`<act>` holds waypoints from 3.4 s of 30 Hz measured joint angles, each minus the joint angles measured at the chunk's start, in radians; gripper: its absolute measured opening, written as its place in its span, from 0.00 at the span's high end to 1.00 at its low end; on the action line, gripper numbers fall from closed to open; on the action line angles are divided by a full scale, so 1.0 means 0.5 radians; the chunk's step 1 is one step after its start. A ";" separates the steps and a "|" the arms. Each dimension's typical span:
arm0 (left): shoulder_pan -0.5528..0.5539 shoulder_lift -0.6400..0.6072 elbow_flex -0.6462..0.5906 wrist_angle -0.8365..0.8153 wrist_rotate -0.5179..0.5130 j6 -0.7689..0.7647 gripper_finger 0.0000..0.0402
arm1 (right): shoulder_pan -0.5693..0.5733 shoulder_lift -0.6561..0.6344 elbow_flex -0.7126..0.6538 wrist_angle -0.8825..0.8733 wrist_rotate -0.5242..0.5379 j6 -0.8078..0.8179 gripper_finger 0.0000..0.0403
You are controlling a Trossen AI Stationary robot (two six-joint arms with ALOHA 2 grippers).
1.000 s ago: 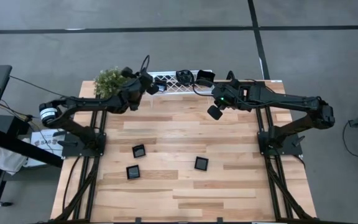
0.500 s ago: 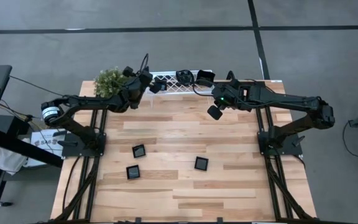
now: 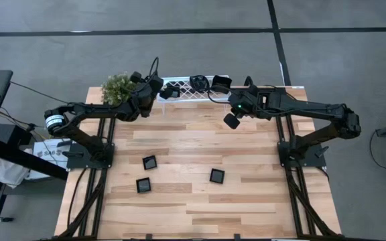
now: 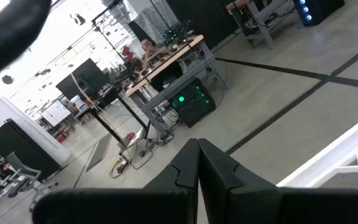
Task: Pick & Place Mini shaped plates
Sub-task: Stack the black square plate on top of the black square plate on the shelf
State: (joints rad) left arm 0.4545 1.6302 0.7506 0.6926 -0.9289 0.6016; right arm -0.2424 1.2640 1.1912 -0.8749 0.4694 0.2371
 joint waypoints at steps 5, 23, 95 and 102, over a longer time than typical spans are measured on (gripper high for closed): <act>-0.001 0.000 0.000 -0.006 0.088 -0.088 0.98 | 0.000 0.000 0.000 0.000 0.000 0.000 0.84; -0.005 0.102 0.000 0.088 0.139 -0.112 0.98 | 0.000 0.000 0.000 0.000 0.000 -0.001 0.84; -0.075 0.178 0.001 0.415 0.502 0.458 0.85 | 0.000 0.000 0.000 -0.014 -0.053 -0.001 0.84; -0.005 0.184 0.001 0.413 0.553 0.450 0.85 | 0.000 0.000 0.000 -0.014 -0.053 -0.001 0.84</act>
State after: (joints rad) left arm 0.4518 1.7224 0.7509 0.8992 -0.6525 0.8268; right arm -0.2424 1.2641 1.1912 -0.8818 0.4427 0.2363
